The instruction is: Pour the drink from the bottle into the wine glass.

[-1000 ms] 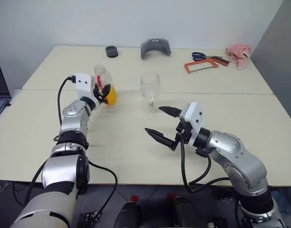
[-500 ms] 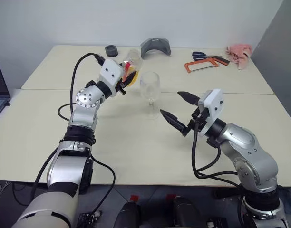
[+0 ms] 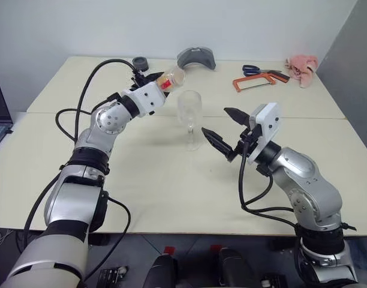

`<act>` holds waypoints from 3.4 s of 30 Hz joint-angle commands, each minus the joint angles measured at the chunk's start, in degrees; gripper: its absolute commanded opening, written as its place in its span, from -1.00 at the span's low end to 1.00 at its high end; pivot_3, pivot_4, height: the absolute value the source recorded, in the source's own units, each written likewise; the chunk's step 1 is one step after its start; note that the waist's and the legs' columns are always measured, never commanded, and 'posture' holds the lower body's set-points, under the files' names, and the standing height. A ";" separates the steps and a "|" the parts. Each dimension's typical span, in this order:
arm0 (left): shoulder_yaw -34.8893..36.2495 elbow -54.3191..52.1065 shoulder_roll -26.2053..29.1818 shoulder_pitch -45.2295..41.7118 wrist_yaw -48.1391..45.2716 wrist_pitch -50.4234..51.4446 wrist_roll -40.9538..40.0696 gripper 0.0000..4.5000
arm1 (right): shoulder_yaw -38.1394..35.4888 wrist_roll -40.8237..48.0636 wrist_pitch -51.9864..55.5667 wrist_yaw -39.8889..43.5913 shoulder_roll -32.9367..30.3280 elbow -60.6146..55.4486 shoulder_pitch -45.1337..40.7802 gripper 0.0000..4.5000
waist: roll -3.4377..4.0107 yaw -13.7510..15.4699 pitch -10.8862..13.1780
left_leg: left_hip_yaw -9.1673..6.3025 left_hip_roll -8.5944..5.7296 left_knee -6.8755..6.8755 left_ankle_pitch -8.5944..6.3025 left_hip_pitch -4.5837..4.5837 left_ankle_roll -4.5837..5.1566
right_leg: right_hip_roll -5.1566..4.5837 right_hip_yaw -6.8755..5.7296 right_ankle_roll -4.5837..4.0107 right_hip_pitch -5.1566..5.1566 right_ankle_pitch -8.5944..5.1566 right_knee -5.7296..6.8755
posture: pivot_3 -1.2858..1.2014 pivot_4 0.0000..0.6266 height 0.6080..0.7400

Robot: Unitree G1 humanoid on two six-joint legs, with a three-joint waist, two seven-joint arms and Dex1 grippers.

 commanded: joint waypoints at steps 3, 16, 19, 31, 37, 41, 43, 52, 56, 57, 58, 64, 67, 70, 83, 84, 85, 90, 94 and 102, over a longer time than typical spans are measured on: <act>-2.16 1.11 2.13 -4.80 6.86 -4.13 4.96 -0.26 | -0.28 -1.09 0.68 -2.05 0.16 0.18 -1.58 1.00 | 0.00 -0.01 0.00 | 0.02 -0.01 0.00 0.00 0.00 0.00 | -0.01 0.01 0.00 -0.01 0.00 0.00 | 0.03 -0.52 1.00; -7.45 5.37 4.21 -8.50 17.93 -6.13 13.59 -0.26 | -0.70 -0.36 1.69 -2.29 0.30 -0.43 -1.12 1.00 | 0.00 -0.07 0.00 | 0.05 -0.05 0.00 -0.01 -0.01 0.01 | -0.01 0.03 0.00 -0.06 0.00 0.07 | 0.03 -0.52 1.00; -8.39 5.91 4.52 -9.03 19.40 -6.29 14.69 -0.26 | -0.59 -0.08 1.24 -1.54 0.07 -0.80 -0.85 1.00 | 0.00 -0.08 0.00 | 0.05 -0.08 0.00 0.00 0.00 0.00 | -0.01 0.02 0.00 -0.06 0.00 0.08 | 0.03 -0.52 1.00; -12.50 8.08 6.04 -11.80 25.25 -6.90 20.38 -0.26 | -0.40 -0.50 0.70 -0.20 -0.43 -0.77 -0.40 1.00 | 0.00 -0.09 0.00 | 0.03 -0.35 0.00 0.00 -0.01 0.00 | -0.04 0.03 0.00 -0.09 0.00 0.14 | 0.03 -0.52 1.00; -14.58 8.79 6.82 -13.21 29.08 -6.73 23.23 -0.26 | -0.20 -0.58 0.67 -0.08 -0.43 -0.79 -0.35 1.00 | 0.00 -0.09 0.00 | 0.01 -0.43 0.01 0.00 -0.03 0.00 | -0.10 0.04 0.00 -0.15 0.00 0.23 | 0.03 -0.52 1.00; -15.52 9.31 7.24 -13.98 30.75 -6.59 24.28 -0.26 | 0.05 -0.81 0.42 0.06 -0.49 -0.75 -0.30 1.00 | 0.00 -0.09 0.00 | 0.02 -0.50 0.02 0.00 -0.03 0.00 | -0.15 0.08 0.00 -0.20 0.00 0.33 | 0.03 -0.52 1.00; -15.87 9.59 7.36 -14.26 31.40 -6.46 24.63 -0.26 | 0.07 -0.87 0.34 0.07 -0.47 -0.75 -0.31 1.00 | 0.00 -0.09 0.00 | 0.00 -0.55 0.02 0.00 -0.03 0.00 | -0.17 0.09 0.00 -0.21 0.00 0.36 | 0.03 -0.52 1.00; -17.72 10.95 7.93 -15.65 33.94 -5.91 26.50 -0.26 | 0.07 -1.57 -1.48 0.49 -0.56 0.07 -0.34 1.00 | 0.00 -0.09 0.00 | -0.06 -0.66 0.03 0.01 -0.03 0.01 | -0.24 0.10 0.01 -0.24 -0.01 0.43 | 0.03 -0.52 1.00; -18.07 11.24 8.04 -15.99 34.51 -5.79 26.89 -0.26 | 0.07 -1.56 -1.70 0.82 -0.60 0.07 -0.17 1.00 | 0.00 -0.10 0.00 | -0.06 -0.67 0.03 0.02 -0.03 0.00 | -0.25 0.10 0.01 -0.24 -0.01 0.45 | 0.03 -0.52 1.00; -18.18 11.31 8.05 -16.04 34.65 -5.78 26.95 -0.26 | 0.07 -1.53 -1.66 0.91 -0.59 0.02 -0.13 1.00 | 0.00 -0.10 0.00 | -0.07 -0.67 0.04 0.02 -0.03 0.00 | -0.25 0.10 0.01 -0.25 -0.01 0.45 | 0.03 -0.52 1.00; -18.28 11.37 8.09 -16.10 34.81 -5.75 27.02 -0.26 | 0.07 -1.48 -1.60 1.01 -0.60 -0.06 -0.08 1.00 | 0.00 -0.10 0.00 | -0.07 -0.67 0.04 0.02 -0.03 0.00 | -0.26 0.10 0.01 -0.24 -0.01 0.45 | 0.03 -0.52 1.00; -18.75 11.64 8.36 -16.41 35.42 -5.52 27.44 -0.26 | 0.01 -1.32 -1.32 1.13 -0.59 -0.36 0.09 1.00 | 0.00 -0.10 0.00 | -0.06 -0.68 0.04 0.04 -0.03 -0.03 | -0.27 0.10 0.01 -0.25 -0.01 0.46 | 0.03 -0.52 1.00; -18.96 11.68 8.40 -16.51 35.72 -5.52 27.65 -0.26 | 0.02 -1.29 -1.26 1.12 -0.58 -0.40 0.10 1.00 | 0.00 -0.10 0.00 | -0.06 -0.69 0.04 0.05 -0.03 -0.04 | -0.27 0.10 0.01 -0.25 -0.01 0.47 | 0.03 -0.52 1.00; -19.18 11.74 8.46 -16.63 36.03 -5.48 27.84 -0.26 | 0.04 -1.21 -1.16 1.18 -0.58 -0.41 0.07 1.00 | 0.00 -0.10 0.00 | -0.07 -0.69 0.04 0.06 -0.03 -0.06 | -0.28 0.09 0.01 -0.25 -0.01 0.47 | 0.03 -0.52 1.00; -19.86 12.18 8.53 -17.24 37.03 -5.31 28.77 -0.26 | 0.15 -1.08 -0.91 1.23 -0.49 -0.27 -0.11 1.00 | 0.00 -0.10 0.00 | -0.06 -0.70 0.05 0.06 -0.03 -0.06 | -0.28 0.09 0.01 -0.25 -0.01 0.48 | 0.03 -0.52 1.00; -19.93 12.18 8.54 -17.27 37.07 -5.33 28.83 -0.26 | 0.18 -1.08 -0.90 1.23 -0.48 -0.28 -0.11 1.00 | 0.00 -0.10 0.00 | -0.05 -0.70 0.05 0.06 -0.03 -0.06 | -0.28 0.10 0.01 -0.25 -0.01 0.48 | 0.03 -0.52 1.00; -19.98 12.19 8.55 -17.29 37.10 -5.32 28.87 -0.26 | 0.22 -1.07 -0.87 1.24 -0.47 -0.30 -0.06 1.00 | 0.00 -0.10 0.00 | -0.05 -0.70 0.05 0.06 -0.03 -0.06 | -0.28 0.10 0.01 -0.25 -0.01 0.48 | 0.03 -0.52 1.00; -20.09 12.15 8.59 -17.31 37.17 -5.39 28.95 -0.26 | 0.37 -1.02 -0.76 1.20 -0.39 -0.43 0.06 1.00 | 0.00 -0.11 0.00 | -0.05 -0.70 0.06 0.07 -0.03 -0.07 | -0.28 0.10 0.01 -0.25 -0.01 0.49 | 0.03 -0.52 1.00; -19.67 12.26 8.35 -17.15 36.66 -5.41 28.30 -0.26 | 0.49 -1.02 -0.82 1.14 -0.28 -0.44 0.09 1.00 | 0.00 -0.11 0.00 | -0.06 -0.70 0.06 0.07 -0.03 -0.07 | -0.28 0.10 0.01 -0.25 -0.01 0.49 | 0.03 -0.52 1.00; -18.33 12.20 7.44 -16.15 34.82 -5.42 26.02 -0.26 | 0.65 -1.04 -0.96 1.00 -0.30 -0.49 0.01 1.00 | 0.00 -0.11 0.00 | -0.06 -0.71 0.07 0.08 -0.03 -0.08 | -0.29 0.09 0.01 -0.25 -0.01 0.50 | 0.03 -0.52 1.00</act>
